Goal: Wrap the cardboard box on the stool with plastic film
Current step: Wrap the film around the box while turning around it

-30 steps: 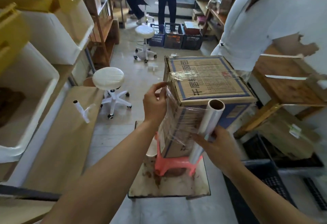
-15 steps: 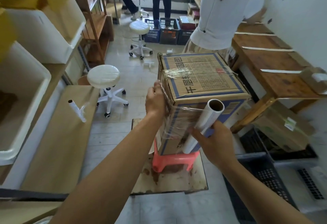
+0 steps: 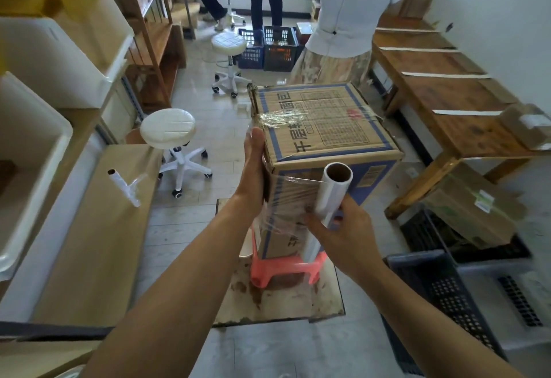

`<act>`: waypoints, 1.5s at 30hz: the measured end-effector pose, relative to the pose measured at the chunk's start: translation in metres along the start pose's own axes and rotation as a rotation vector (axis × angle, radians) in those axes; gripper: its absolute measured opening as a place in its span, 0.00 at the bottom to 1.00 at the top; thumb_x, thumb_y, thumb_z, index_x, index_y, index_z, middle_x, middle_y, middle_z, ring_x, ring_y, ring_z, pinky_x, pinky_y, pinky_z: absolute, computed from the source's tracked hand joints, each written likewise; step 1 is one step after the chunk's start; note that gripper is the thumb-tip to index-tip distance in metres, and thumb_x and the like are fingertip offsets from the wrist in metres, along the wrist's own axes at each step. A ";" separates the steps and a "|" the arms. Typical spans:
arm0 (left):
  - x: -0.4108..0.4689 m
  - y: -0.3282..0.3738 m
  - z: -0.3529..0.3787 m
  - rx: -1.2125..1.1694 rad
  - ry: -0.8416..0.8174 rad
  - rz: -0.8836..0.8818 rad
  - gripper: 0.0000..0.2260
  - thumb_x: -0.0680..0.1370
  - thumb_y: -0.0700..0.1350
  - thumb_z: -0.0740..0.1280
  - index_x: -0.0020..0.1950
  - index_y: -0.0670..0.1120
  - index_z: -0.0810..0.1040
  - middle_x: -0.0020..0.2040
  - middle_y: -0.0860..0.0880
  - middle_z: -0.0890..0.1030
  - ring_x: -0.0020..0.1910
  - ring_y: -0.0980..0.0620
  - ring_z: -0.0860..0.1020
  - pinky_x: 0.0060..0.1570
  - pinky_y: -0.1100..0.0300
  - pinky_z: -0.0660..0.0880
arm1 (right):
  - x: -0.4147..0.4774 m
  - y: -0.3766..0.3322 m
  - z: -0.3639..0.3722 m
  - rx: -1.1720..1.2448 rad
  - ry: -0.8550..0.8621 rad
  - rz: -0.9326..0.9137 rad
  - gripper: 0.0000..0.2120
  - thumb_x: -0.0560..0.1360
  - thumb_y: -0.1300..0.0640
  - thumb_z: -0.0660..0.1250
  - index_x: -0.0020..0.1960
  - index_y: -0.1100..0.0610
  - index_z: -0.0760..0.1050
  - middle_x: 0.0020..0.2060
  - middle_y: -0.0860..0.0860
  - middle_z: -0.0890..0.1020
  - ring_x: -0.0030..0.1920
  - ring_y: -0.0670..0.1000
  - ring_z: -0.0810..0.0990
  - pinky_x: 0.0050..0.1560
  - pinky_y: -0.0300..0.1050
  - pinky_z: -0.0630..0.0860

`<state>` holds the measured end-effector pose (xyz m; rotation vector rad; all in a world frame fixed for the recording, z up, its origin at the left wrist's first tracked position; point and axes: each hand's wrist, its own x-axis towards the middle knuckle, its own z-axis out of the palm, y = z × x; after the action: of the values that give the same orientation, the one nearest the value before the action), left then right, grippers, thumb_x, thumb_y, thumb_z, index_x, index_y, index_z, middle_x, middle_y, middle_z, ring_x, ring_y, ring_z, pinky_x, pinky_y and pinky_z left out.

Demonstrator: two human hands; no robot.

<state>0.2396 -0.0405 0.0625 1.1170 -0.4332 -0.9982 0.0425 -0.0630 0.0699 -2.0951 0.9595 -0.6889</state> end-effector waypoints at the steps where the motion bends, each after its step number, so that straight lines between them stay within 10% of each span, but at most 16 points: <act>1: -0.002 0.004 0.002 -0.005 -0.028 0.022 0.39 0.77 0.72 0.54 0.77 0.46 0.64 0.71 0.41 0.75 0.69 0.41 0.76 0.68 0.43 0.71 | -0.001 0.001 0.000 0.010 -0.007 -0.009 0.24 0.74 0.52 0.74 0.67 0.54 0.71 0.54 0.42 0.77 0.53 0.43 0.78 0.43 0.22 0.73; 7: -0.002 0.014 0.010 -0.020 -0.080 0.066 0.40 0.72 0.69 0.65 0.75 0.43 0.67 0.68 0.39 0.78 0.65 0.40 0.79 0.57 0.50 0.79 | 0.005 0.002 -0.016 0.003 0.002 -0.180 0.35 0.73 0.49 0.74 0.72 0.55 0.58 0.58 0.45 0.77 0.50 0.50 0.83 0.45 0.49 0.85; 10: -0.005 0.016 0.018 -0.037 -0.082 0.069 0.39 0.74 0.69 0.60 0.74 0.41 0.69 0.67 0.38 0.78 0.63 0.40 0.79 0.58 0.49 0.79 | 0.006 -0.004 -0.031 0.048 -0.020 -0.294 0.46 0.72 0.51 0.76 0.77 0.44 0.49 0.62 0.33 0.73 0.50 0.47 0.82 0.46 0.40 0.83; 16: -0.002 0.010 0.022 -0.137 -0.035 -0.020 0.40 0.79 0.70 0.41 0.74 0.42 0.70 0.68 0.37 0.77 0.66 0.38 0.77 0.67 0.41 0.72 | 0.007 -0.011 -0.047 -0.054 -0.047 -0.461 0.36 0.70 0.40 0.69 0.73 0.45 0.57 0.58 0.44 0.78 0.50 0.48 0.84 0.47 0.36 0.82; 21: -0.003 0.015 0.026 -0.127 -0.020 -0.029 0.34 0.82 0.65 0.41 0.64 0.45 0.77 0.53 0.45 0.86 0.53 0.47 0.85 0.52 0.53 0.82 | 0.015 -0.009 -0.056 -0.134 -0.111 -0.588 0.34 0.73 0.45 0.70 0.72 0.48 0.57 0.54 0.57 0.84 0.44 0.53 0.87 0.41 0.44 0.85; 32: 0.001 0.012 0.023 -0.113 0.015 -0.013 0.33 0.82 0.65 0.41 0.64 0.47 0.77 0.54 0.46 0.86 0.53 0.48 0.84 0.52 0.55 0.82 | 0.039 -0.021 -0.088 -0.371 -0.326 -0.656 0.18 0.71 0.42 0.72 0.46 0.56 0.76 0.39 0.50 0.86 0.36 0.47 0.85 0.33 0.46 0.82; 36: 0.000 0.013 0.027 -0.081 0.019 -0.016 0.33 0.82 0.65 0.41 0.67 0.46 0.76 0.55 0.46 0.86 0.55 0.47 0.84 0.55 0.53 0.80 | 0.059 -0.040 -0.112 -0.567 -0.548 -0.551 0.19 0.71 0.42 0.74 0.30 0.41 0.65 0.29 0.39 0.75 0.30 0.40 0.75 0.32 0.38 0.69; 45: -0.001 0.022 0.023 -0.027 -0.064 0.011 0.32 0.83 0.63 0.39 0.64 0.49 0.77 0.57 0.49 0.85 0.58 0.50 0.83 0.58 0.54 0.79 | 0.076 -0.032 -0.136 -0.768 -0.567 -0.636 0.08 0.77 0.48 0.70 0.46 0.52 0.82 0.42 0.43 0.76 0.42 0.44 0.76 0.38 0.33 0.63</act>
<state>0.2319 -0.0501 0.0921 1.0592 -0.4754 -1.0290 0.0042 -0.1610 0.1891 -3.0810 0.2119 0.0625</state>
